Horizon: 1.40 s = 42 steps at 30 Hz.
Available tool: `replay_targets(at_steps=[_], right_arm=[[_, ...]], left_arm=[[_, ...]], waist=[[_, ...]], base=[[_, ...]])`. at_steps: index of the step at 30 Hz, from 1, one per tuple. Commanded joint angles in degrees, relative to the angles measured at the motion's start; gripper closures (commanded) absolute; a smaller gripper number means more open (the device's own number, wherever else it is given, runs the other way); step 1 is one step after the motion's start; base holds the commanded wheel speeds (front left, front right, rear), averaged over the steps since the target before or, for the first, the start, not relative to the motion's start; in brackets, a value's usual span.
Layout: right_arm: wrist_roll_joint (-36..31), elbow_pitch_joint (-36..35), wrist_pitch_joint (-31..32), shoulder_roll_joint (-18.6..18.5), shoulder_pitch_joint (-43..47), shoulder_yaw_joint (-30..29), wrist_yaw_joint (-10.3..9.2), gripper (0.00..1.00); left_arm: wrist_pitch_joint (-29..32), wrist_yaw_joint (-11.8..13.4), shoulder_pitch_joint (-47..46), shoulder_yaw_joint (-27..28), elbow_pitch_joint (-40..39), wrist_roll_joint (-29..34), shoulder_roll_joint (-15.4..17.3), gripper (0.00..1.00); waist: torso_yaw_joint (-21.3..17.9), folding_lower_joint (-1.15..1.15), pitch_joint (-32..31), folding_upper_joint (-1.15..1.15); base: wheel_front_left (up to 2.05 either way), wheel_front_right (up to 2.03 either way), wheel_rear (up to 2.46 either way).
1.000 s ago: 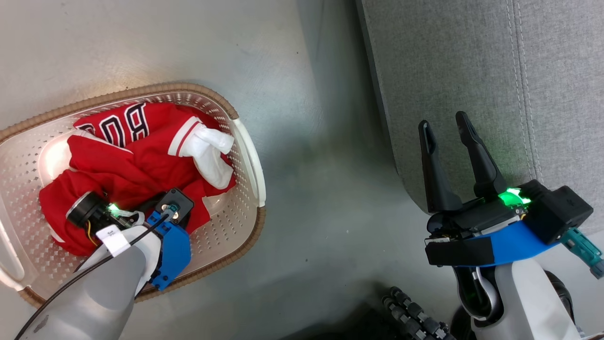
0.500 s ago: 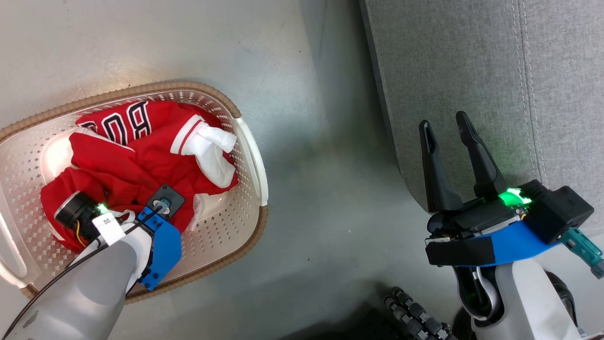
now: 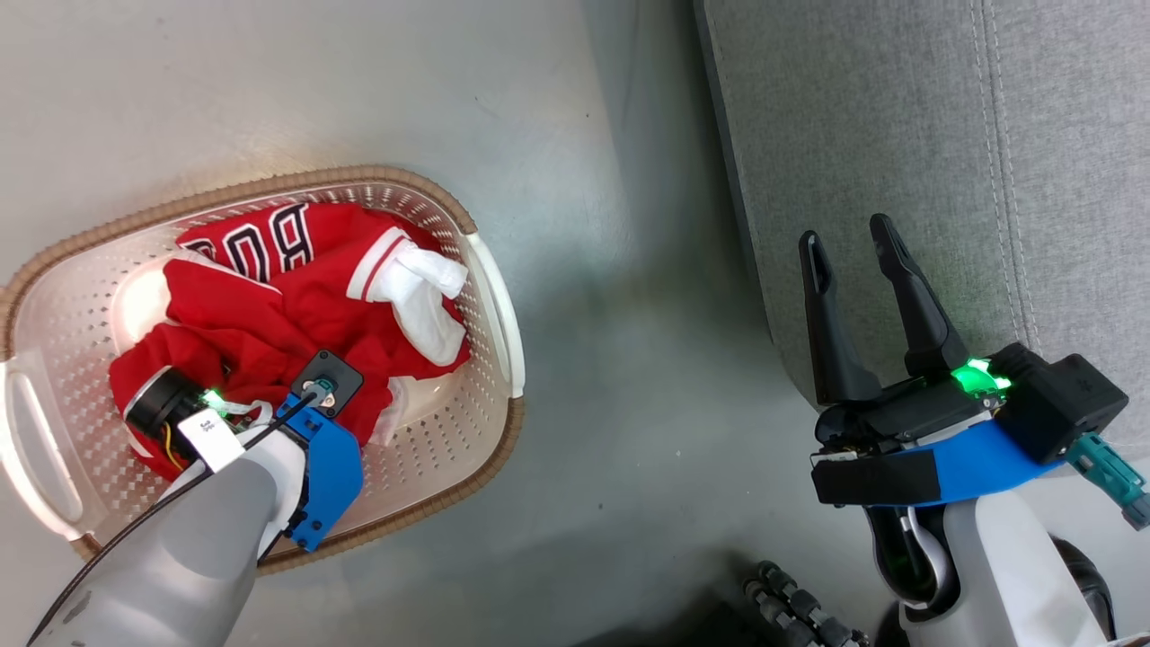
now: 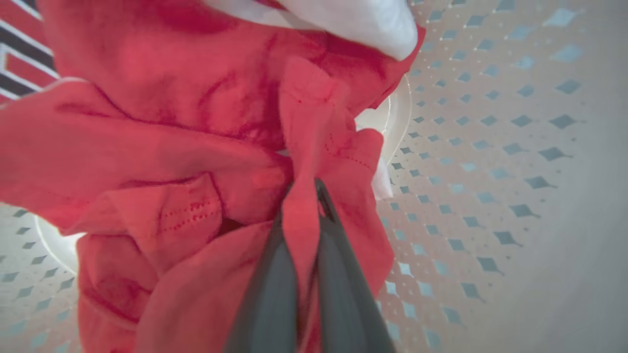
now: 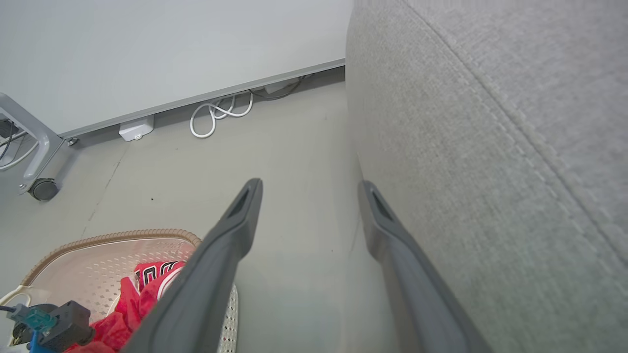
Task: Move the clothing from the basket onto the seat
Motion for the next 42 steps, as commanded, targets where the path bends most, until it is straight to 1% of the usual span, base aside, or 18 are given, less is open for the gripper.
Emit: replay_targets(at_steps=[1,7,12,17,24,25,32,42], right_arm=[[-0.51,0.02,-0.29,-0.13,-0.55,-0.22,0.03,0.0],[-2.14,0.37,-0.29,-0.13,-0.26,-1.05,0.03,0.0],[-3.79,1.15,-0.29,-0.14,0.55,-1.46,0.03,0.0],[-5.45,2.32,-0.26,-0.14,1.54,-1.9,0.03,0.0],[-7.68,4.45,-0.26,-0.17,4.09,-2.37,0.03,0.0],[-7.68,4.45,-0.26,-0.17,4.09,-2.37,0.03,0.0],[-8.62,6.27,-0.26,-0.16,6.89,-2.26,0.03,0.0],[-8.83,8.22,-0.13,-0.16,11.15,-2.07,0.03,0.0]], left_arm=[[-0.51,-0.03,0.0,-0.23,0.23,-0.55,-0.23,1.0],[-2.11,-0.03,0.83,-1.3,0.48,-2.42,-2.08,1.0],[-4.03,-0.03,2.48,-1.24,1.58,-4.73,-4.57,1.0],[-6.42,-0.03,4.17,-1.69,2.87,-6.62,-7.53,1.0],[-11.5,-0.04,6.63,-0.99,4.81,-9.19,-11.27,1.0],[-11.5,-0.04,6.63,-0.99,4.81,-9.19,-11.27,1.0],[-15.1,-0.04,9.13,-1.39,4.02,-11.16,-13.77,1.0],[-16.54,-0.04,10.01,-0.78,0.61,-12.48,-15.61,1.0]], waist=[[0.53,0.0,-1.01,0.0],[2.8,0.0,-4.48,0.0],[5.27,0.0,-8.97,0.0],[8.03,0.0,-15.13,0.0],[11.45,0.0,-24.23,0.0],[11.45,0.0,-24.23,0.0],[14.53,0.0,-32.29,0.0],[17.67,0.0,-40.73,0.0]], base=[[0.0,0.0,0.0],[0.0,0.0,0.0],[0.0,0.0,0.0],[0.0,0.0,0.0],[0.0,0.0,0.0],[0.0,0.0,0.0],[0.0,0.0,0.0],[0.0,0.0,0.0]])
